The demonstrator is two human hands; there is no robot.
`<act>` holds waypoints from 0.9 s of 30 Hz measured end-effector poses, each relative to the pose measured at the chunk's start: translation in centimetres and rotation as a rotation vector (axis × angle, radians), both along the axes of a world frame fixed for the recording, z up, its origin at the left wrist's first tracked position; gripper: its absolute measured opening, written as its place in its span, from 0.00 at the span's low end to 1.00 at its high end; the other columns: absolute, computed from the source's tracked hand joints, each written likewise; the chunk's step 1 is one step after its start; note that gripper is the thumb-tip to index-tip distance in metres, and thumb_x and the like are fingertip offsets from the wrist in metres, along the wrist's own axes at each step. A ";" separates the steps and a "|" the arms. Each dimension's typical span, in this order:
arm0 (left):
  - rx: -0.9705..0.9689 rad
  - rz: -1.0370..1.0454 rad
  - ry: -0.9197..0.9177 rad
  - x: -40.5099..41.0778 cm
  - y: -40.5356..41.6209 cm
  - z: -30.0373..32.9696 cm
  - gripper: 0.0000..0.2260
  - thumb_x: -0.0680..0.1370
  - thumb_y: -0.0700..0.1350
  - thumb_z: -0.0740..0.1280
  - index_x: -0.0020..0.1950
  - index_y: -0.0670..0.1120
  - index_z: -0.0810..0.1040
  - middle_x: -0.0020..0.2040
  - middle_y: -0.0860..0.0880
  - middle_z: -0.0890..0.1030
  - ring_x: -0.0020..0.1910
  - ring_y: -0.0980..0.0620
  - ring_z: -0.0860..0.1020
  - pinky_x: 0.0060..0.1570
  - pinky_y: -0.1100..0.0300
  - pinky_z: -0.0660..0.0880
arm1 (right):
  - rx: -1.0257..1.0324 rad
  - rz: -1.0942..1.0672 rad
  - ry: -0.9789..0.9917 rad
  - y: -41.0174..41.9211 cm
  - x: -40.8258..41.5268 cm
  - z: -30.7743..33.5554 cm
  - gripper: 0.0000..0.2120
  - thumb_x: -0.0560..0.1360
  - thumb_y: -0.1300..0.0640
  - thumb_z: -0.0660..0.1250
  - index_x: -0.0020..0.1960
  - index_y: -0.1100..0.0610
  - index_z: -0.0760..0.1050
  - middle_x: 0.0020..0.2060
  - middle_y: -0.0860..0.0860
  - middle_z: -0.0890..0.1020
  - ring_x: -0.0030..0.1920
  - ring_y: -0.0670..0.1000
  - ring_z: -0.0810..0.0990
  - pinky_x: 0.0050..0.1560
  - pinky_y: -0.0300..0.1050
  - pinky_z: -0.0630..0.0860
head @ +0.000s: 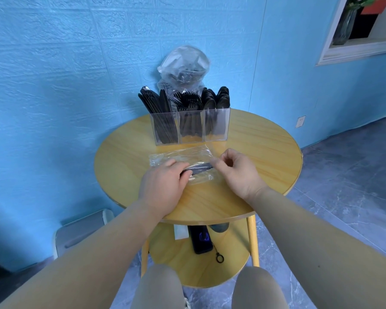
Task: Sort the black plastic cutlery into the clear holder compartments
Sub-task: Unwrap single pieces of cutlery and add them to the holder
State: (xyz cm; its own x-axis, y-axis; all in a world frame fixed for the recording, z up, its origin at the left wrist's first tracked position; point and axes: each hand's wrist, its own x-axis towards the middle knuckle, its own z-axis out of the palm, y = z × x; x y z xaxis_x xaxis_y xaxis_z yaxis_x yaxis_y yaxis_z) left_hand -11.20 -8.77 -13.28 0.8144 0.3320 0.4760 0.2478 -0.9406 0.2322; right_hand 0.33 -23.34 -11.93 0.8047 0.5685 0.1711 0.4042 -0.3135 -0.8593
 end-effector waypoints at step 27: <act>-0.107 -0.042 -0.001 0.0 0.2 0.0 0.14 0.82 0.41 0.55 0.65 0.46 0.75 0.59 0.47 0.78 0.54 0.43 0.77 0.52 0.51 0.73 | -0.120 -0.211 -0.291 -0.1 0.4 -0.7 0.14 0.80 0.52 0.57 0.49 0.58 0.79 0.42 0.52 0.70 0.45 0.53 0.70 0.39 0.43 0.58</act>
State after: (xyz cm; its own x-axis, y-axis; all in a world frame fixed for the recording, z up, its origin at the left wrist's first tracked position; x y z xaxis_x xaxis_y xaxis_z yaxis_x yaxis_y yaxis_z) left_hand -11.20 -8.59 -13.31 0.8283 0.3465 0.4404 0.2084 -0.9200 0.3319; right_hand 0.70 -23.39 -12.66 0.8339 0.4255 0.3515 0.5415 -0.5076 -0.6702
